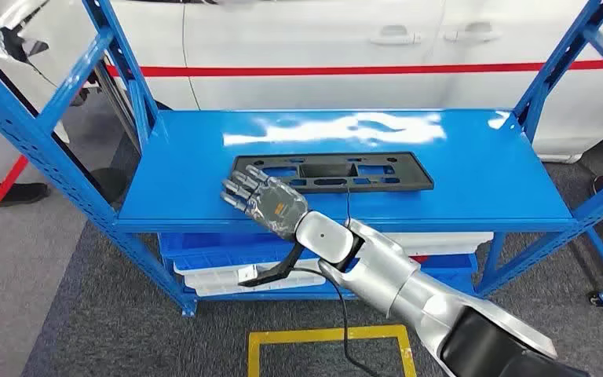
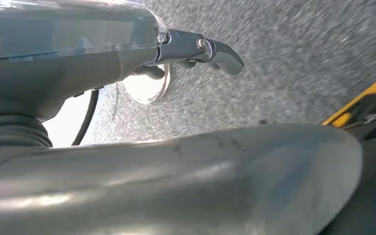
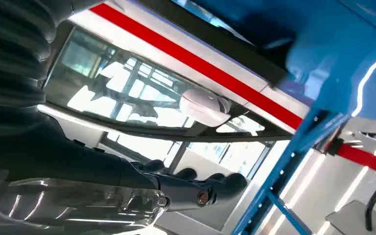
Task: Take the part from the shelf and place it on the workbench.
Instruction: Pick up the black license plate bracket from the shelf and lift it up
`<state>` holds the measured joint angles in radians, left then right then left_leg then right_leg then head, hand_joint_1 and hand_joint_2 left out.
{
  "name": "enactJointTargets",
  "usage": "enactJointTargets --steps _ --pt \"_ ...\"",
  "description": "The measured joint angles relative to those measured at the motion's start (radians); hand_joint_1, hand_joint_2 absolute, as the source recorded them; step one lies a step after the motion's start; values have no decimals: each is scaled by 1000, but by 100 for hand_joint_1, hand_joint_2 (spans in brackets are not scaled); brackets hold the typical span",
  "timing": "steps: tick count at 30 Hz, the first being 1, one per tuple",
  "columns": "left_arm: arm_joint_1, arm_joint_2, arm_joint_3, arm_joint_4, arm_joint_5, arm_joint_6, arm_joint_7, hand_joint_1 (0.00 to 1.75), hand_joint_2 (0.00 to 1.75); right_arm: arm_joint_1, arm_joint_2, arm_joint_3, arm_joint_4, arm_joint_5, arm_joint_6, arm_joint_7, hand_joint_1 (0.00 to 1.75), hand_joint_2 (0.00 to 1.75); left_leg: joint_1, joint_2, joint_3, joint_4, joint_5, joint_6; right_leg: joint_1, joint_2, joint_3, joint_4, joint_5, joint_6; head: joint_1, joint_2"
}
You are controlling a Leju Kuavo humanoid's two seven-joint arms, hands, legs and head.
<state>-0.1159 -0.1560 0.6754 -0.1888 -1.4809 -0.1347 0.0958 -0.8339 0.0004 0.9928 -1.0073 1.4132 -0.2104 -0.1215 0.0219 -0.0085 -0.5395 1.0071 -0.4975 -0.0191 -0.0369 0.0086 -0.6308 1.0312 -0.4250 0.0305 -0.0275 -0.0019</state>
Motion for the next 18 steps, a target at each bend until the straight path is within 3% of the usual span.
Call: enactJointTargets --steps 3,5,6,8,9,10,11,13,14,15,18 --pt "1 0 -1 0 1 0 2 0 0 -19 1 0 -5 16 19 0 0 175 4 1 14 -8 -8 -11 3 3 8 1 -15 -18 0 0" --pt "0 0 -1 0 4 1 5 0 0 -44 4 0 -12 25 37 -6 0 175 7 3 2 31 -21 -18 3 4 29 -2 -31 -34 0 0" --pt "-1 0 -1 0 6 1 6 0 0 -55 6 0 -14 27 45 -10 0 175 7 4 -27 84 -34 -20 5 4 45 -6 -41 -40 0 0" --pt "3 0 -1 0 8 1 9 0 0 -70 8 0 -16 27 57 -17 0 175 5 5 -131 235 -61 -19 11 1 82 -16 -65 -48 0 0" --pt "6 -1 -1 0 9 1 11 0 0 -71 9 1 -16 27 61 -19 0 175 4 5 -183 294 -61 -17 15 0 104 -20 -77 -49 0 0" --pt "9 -2 -1 0 10 2 13 0 0 -71 10 3 -17 25 65 -22 0 175 2 5 -222 317 -38 -13 19 1 128 -24 -91 -50 0 0" --pt "11 -3 -1 0 12 4 17 0 0 -71 10 5 -17 23 68 -24 0 175 0 5 -241 298 7 -7 22 3 152 -26 -106 -50 0 0" --pt "12 -4 0 0 20 11 30 0 0 -69 12 8 -17 14 73 -25 0 175 -8 2 -231 168 139 14 27 8 202 -28 -145 -50 0 0" --pt "13 -5 0 0 24 15 37 0 0 -67 12 10 -16 7 75 -25 0 175 -12 0 -220 117 186 24 30 11 219 -28 -163 -47 0 0" --pt "12 -5 0 0 27 18 44 0 0 -63 12 12 -15 0 76 -25 0 175 -18 -1 -210 83 211 32 29 15 230 -30 -177 -41 0 0" --pt "7 -7 0 -1 28 22 53 0 0 -44 14 22 -8 -25 73 -26 0 175 -35 0 -194 69 185 51 18 21 251 -52 -197 -16 0 0"
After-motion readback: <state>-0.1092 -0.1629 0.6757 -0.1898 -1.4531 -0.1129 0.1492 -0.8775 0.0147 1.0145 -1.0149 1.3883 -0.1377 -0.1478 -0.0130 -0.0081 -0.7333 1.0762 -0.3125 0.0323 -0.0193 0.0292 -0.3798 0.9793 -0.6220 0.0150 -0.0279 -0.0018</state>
